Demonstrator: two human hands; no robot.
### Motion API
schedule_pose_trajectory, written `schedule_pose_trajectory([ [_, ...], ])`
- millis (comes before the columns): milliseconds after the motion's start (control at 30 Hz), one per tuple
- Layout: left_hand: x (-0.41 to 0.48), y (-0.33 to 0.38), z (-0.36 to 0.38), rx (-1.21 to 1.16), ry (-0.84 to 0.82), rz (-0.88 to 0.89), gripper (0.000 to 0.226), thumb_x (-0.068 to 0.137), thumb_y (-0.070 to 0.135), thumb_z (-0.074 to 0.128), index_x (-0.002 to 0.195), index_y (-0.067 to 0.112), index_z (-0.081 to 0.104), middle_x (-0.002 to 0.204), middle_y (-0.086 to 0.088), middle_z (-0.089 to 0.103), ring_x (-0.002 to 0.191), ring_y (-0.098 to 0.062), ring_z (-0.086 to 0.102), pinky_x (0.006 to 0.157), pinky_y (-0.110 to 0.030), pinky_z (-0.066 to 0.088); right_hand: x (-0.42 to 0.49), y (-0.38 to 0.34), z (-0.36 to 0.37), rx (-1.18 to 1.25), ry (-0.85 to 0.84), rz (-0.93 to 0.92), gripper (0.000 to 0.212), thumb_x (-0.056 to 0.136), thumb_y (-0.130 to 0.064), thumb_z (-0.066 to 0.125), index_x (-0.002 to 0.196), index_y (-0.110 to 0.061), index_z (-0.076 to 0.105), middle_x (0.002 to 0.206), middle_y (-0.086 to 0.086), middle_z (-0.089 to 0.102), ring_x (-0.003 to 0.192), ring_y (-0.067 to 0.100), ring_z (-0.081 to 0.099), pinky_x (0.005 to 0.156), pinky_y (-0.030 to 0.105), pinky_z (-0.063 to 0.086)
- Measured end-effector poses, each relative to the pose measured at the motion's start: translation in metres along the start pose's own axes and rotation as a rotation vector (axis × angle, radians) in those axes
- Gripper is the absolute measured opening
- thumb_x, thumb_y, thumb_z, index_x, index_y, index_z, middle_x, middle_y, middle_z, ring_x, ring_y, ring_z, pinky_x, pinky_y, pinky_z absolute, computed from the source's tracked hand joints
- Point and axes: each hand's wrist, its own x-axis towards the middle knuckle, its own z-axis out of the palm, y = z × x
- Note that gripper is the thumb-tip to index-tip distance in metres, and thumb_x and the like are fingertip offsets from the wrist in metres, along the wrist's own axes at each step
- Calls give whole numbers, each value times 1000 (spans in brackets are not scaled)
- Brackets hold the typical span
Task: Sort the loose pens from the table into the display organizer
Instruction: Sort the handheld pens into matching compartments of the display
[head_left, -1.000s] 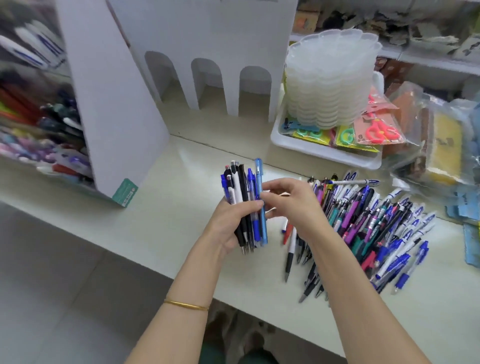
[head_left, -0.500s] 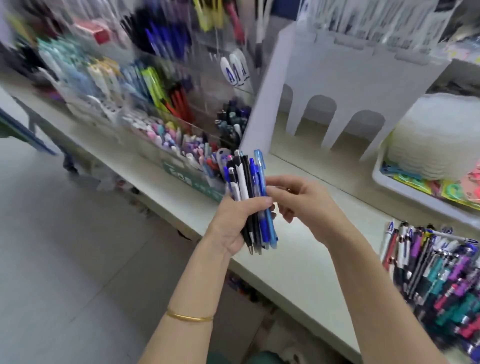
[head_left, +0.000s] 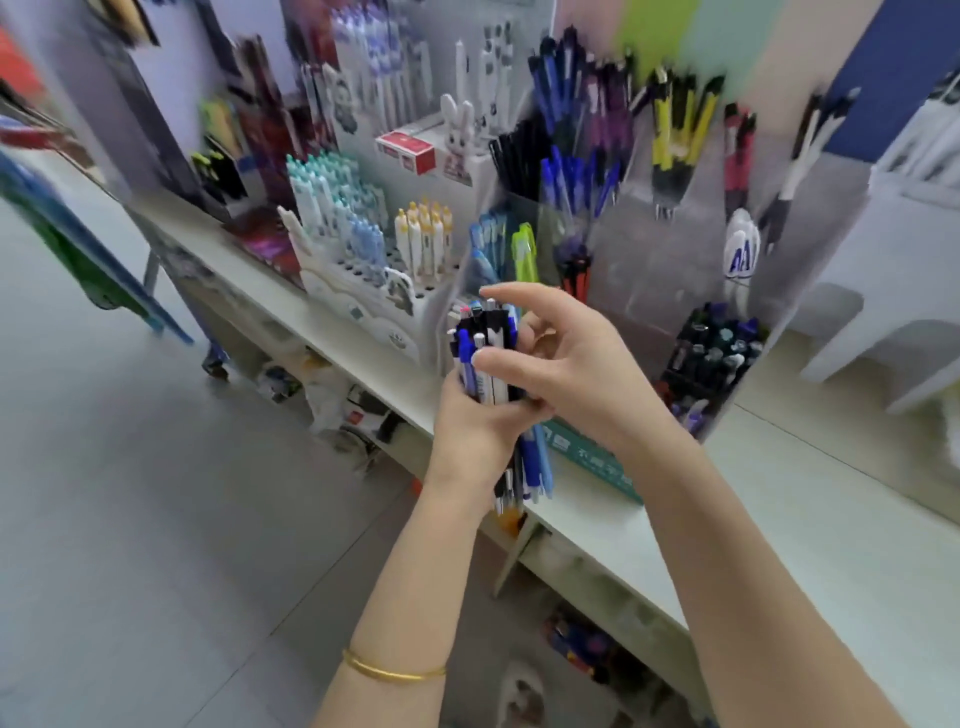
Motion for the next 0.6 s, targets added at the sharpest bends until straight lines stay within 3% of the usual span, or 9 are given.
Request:
schedule_pose_trajectory([
  [100, 21, 6, -12, -42, -11, -51, 29, 90, -12, 54, 98, 14, 62, 84, 0, 68, 79, -12, 69, 63, -23, 57, 31, -6, 18, -293, -10, -37, 59, 71, -34, 79, 122, -28, 51, 98, -10, 56, 89, 7, 57, 81, 30, 49],
  [167, 36, 12, -17, -38, -15, -67, 32, 90, -13, 53, 95, 18, 61, 82, 2, 70, 79, -10, 70, 59, -21, 55, 55, -7, 23, -345, -28, -51, 56, 73, -32, 79, 120, -27, 50, 105, -8, 57, 94, 11, 58, 84, 32, 50],
  [300, 78, 35, -22, -55, -51, -78, 33, 84, -9, 63, 110, 10, 65, 98, -11, 74, 92, -22, 72, 72, -32, 59, 100, -12, 13, -269, -33, -91, 38, 79, -23, 75, 109, -19, 52, 84, -14, 53, 67, -3, 48, 64, 10, 40],
  [433, 117, 62, -15, -105, -161, -62, 24, 80, -13, 61, 95, 6, 67, 83, -11, 69, 82, -25, 69, 73, -36, 57, 143, -22, -8, -231, 4, -124, 31, 80, -18, 73, 100, -14, 51, 82, -9, 51, 58, -3, 43, 56, 13, 37],
  [533, 136, 81, -2, -213, -298, -67, 24, 82, -14, 56, 94, 5, 65, 79, -10, 69, 78, -23, 69, 70, -32, 58, 165, -32, -24, -283, 44, -155, 28, 80, -17, 72, 99, -15, 51, 85, -7, 51, 67, 3, 45, 59, 20, 38],
  [600, 145, 91, 7, -285, -385, -108, 25, 84, -15, 52, 88, 5, 64, 72, -8, 69, 70, -21, 69, 64, -30, 59, 172, -36, -36, -311, 81, -164, 27, 82, -15, 69, 100, -15, 50, 88, -7, 51, 72, 4, 46, 63, 18, 38],
])
